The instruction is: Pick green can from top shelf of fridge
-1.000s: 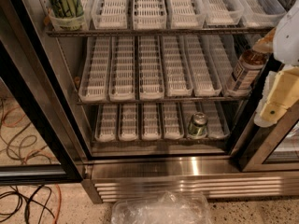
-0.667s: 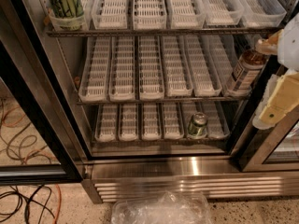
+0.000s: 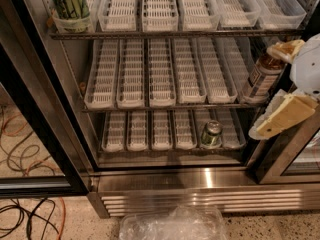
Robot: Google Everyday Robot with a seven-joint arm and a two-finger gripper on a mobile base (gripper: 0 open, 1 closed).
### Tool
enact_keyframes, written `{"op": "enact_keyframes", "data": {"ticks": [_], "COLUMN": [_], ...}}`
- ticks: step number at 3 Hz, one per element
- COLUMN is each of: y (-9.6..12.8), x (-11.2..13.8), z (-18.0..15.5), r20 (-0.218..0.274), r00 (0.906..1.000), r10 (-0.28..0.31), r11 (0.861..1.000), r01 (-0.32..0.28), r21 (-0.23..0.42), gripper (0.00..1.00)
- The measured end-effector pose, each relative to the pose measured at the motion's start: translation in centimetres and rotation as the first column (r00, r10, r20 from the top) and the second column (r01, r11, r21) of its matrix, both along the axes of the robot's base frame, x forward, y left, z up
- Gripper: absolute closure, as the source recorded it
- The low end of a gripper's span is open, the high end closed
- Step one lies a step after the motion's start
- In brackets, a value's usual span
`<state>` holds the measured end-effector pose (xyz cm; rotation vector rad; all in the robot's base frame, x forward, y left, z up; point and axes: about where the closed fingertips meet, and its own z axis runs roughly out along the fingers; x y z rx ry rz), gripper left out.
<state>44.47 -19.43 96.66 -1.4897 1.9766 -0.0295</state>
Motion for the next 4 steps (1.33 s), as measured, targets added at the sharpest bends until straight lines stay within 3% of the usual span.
{"op": "enact_keyframes", "data": {"ticks": [1,2,4], "y": [1.91,2.01,2.31], "x": [1.88,2.57,2.57], "z": [0.76,1.44,1.64], "r20": [0.147,0.192,0.197], "r00": [0.9871,0.9783,0.9778], "r10": [0.064,0.078,0.071], "r11": [0.998,0.997,0.997], "r01": [-0.066,-0.078,-0.078], "r21": [0.007,-0.007,0.029], "gripper": [0.00,0.00,0.00]}}
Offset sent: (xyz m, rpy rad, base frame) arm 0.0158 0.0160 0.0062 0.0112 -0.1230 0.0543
